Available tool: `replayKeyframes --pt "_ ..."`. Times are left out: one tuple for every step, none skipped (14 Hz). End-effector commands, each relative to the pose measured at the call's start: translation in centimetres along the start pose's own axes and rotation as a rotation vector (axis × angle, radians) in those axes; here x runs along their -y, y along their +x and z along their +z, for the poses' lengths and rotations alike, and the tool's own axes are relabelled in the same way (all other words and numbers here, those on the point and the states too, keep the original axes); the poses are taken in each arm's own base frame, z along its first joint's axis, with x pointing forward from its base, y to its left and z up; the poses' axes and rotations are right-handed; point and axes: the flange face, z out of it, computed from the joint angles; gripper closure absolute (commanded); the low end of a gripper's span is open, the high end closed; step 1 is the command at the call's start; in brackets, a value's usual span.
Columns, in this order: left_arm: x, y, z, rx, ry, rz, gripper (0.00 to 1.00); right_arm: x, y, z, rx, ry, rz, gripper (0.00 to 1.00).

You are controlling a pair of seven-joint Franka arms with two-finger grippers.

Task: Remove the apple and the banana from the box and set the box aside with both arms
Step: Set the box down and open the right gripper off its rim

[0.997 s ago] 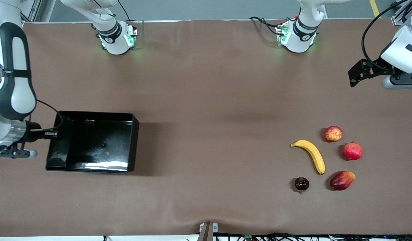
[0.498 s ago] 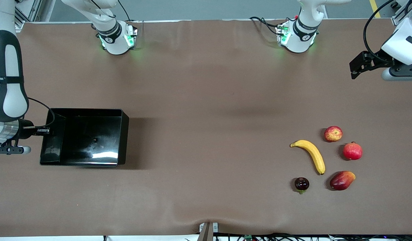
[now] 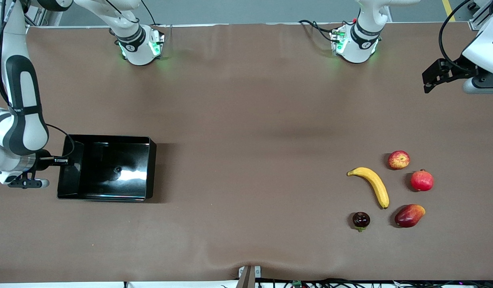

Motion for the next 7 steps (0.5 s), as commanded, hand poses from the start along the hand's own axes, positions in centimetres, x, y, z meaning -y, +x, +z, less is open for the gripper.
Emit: replayKeyframes --pt "0.3 -0.8 -0.9 -0.007 -0.02 0.018 0.0 -0.4 0.1 -0.7 -0.015 0.003 -0.013 1.0" --pt "0.3 -0.8 -0.9 -0.007 -0.02 0.009 0.0 -0.4 0.2 -0.7 -0.02 0.002 -0.013 1.0" --pt "0.4 -0.7 -0.8 -0.006 -0.018 0.003 0.0 -0.4 0.3 -0.8 -0.022 -0.001 -0.016 1.0" --pt "0.7 -0.7 -0.9 -0.009 -0.021 0.0 0.0 -0.4 0.3 -0.9 -0.024 -0.003 -0.017 1.0" --pt "1.2 -0.6 -0.9 -0.01 -0.02 -0.003 0.0 -0.6 0.3 -1.1 -0.027 -0.004 -0.016 1.0" --pt "1.7 -0.6 -0.8 -0.008 -0.021 -0.014 0.0 -0.6 0.4 -1.0 -0.03 -0.006 -0.014 1.0" --pt "1.9 -0.6 -0.8 -0.007 -0.02 -0.019 0.0 -0.7 0.5 -1.1 -0.042 -0.014 -0.017 1.0"
